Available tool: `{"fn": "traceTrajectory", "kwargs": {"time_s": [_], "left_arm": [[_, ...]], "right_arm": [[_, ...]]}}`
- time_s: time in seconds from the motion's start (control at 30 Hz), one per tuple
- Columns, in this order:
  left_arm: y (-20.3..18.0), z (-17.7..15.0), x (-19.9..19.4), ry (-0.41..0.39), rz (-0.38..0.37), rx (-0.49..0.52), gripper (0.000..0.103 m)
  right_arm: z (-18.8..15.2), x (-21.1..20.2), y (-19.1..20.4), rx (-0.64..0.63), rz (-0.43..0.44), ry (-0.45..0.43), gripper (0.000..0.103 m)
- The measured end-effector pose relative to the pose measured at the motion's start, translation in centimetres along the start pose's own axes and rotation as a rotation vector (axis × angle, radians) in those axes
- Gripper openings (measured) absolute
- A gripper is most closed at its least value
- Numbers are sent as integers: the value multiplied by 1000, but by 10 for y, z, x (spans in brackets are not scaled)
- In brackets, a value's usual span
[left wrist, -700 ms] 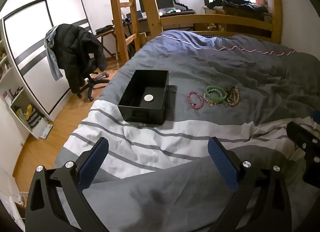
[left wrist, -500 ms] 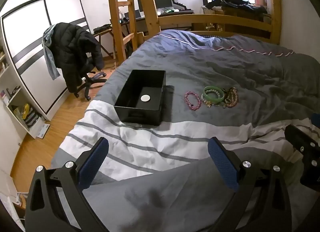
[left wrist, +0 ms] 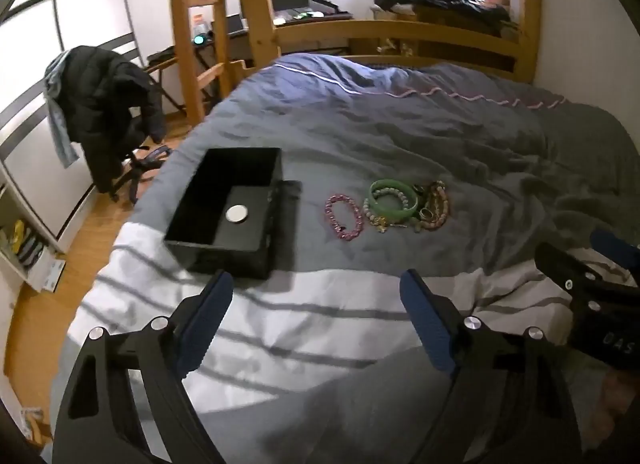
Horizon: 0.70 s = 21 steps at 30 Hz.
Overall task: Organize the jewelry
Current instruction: 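Move the left tool toward the pink beaded bracelet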
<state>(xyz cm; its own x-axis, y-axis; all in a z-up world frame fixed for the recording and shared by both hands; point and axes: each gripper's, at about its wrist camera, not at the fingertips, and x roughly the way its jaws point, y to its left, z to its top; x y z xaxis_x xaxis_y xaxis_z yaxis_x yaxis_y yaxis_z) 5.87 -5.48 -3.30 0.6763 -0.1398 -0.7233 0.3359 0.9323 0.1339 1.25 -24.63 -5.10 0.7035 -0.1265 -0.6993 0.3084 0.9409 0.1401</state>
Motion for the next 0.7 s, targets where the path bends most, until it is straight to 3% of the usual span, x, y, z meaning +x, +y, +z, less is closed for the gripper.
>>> {"fn": "traceTrajectory", "kwargs": {"time_s": [0.27, 0.37, 0.7], "left_arm": [[-21, 18, 56, 49, -77, 44, 80], [-24, 25, 78, 69, -106, 34, 80], [-33, 38, 163, 183, -126, 26, 60]], "right_arm": [[11, 52, -14, 87, 7, 34, 95], [16, 75, -19, 102, 7, 63, 85], [32, 163, -22, 152, 86, 143, 63]]}}
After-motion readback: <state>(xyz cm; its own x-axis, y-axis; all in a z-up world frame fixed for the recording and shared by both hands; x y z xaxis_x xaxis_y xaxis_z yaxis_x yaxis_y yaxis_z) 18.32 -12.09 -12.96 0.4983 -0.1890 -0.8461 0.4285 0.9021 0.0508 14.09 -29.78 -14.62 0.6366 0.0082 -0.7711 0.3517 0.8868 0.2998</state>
